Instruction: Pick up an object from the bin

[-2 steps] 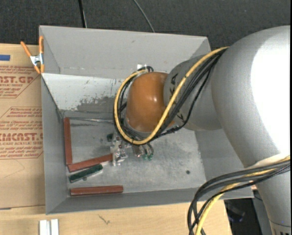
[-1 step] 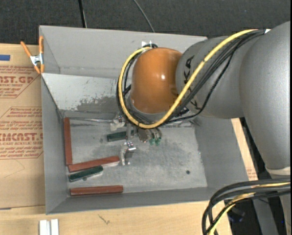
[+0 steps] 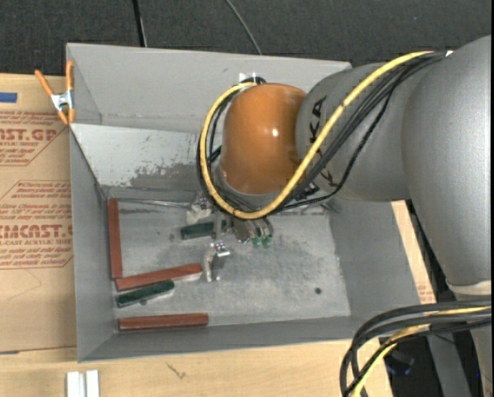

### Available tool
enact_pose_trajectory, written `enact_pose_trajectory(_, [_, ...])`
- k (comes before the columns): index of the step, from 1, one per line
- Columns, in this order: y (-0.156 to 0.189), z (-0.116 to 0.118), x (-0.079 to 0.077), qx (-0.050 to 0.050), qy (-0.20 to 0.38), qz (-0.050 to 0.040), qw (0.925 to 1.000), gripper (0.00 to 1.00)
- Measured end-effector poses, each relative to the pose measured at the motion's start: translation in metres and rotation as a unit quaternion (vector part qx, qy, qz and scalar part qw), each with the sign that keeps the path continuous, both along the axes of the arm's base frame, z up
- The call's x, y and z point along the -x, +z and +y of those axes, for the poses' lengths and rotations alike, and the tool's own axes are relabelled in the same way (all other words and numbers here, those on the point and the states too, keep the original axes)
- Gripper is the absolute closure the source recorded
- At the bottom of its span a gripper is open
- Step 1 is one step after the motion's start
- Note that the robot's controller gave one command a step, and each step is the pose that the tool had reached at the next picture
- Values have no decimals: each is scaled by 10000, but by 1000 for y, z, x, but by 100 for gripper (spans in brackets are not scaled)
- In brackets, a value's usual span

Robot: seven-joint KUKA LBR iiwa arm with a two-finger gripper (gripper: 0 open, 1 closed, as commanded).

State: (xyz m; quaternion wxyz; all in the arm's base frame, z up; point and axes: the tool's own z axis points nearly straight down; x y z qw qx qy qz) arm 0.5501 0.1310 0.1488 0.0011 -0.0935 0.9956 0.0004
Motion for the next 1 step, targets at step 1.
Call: enact_pose_trajectory(1, [-72,3,42,-28,-407,-73,9991,100])
